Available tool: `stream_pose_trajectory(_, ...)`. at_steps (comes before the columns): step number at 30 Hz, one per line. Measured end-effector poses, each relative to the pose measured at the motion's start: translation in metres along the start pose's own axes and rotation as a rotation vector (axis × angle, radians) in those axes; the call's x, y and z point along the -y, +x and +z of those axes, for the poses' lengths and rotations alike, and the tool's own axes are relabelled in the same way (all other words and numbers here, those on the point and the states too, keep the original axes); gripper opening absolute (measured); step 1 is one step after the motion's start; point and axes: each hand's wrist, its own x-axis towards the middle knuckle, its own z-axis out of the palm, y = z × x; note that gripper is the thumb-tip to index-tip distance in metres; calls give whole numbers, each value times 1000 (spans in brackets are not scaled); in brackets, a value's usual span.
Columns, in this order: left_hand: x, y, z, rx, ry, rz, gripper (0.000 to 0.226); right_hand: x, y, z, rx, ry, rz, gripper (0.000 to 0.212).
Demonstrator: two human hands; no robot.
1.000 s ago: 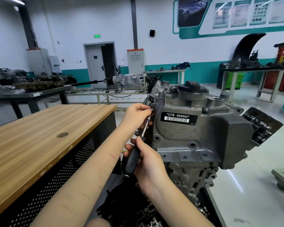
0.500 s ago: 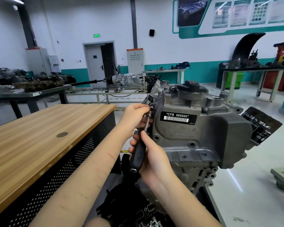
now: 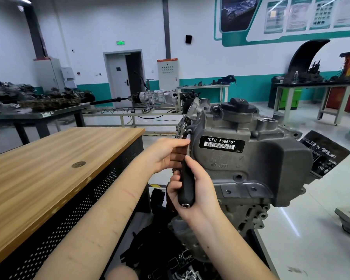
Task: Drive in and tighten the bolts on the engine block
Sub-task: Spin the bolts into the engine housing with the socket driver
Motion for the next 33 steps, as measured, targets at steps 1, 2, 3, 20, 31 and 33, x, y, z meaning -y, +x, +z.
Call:
stream_pose_trajectory(1, 0, 1, 0, -13, 3, 5, 9, 0, -1, 0, -1, 15, -6, 20)
stream_pose_trajectory(2, 0, 1, 1, -20, 3, 8, 9, 0, -1, 0, 2, 34, -8, 20)
stream_pose_trajectory(3, 0, 0, 1, -20, 1, 6, 11, 1, -2, 0, 8, 55, -7, 22)
stream_pose_trajectory(20, 0, -17, 11, 30, 83, 31, 31, 11, -14, 2, 38, -129, -9, 17)
stream_pose_trajectory(31, -1, 2, 7, -133, -41, 60, 30, 21, -15, 3, 74, 13, 112, 34)
stream_pose_trajectory(33, -1, 7, 9, -156, -66, 61, 27, 21, -16, 3, 70, 9, 117, 33)
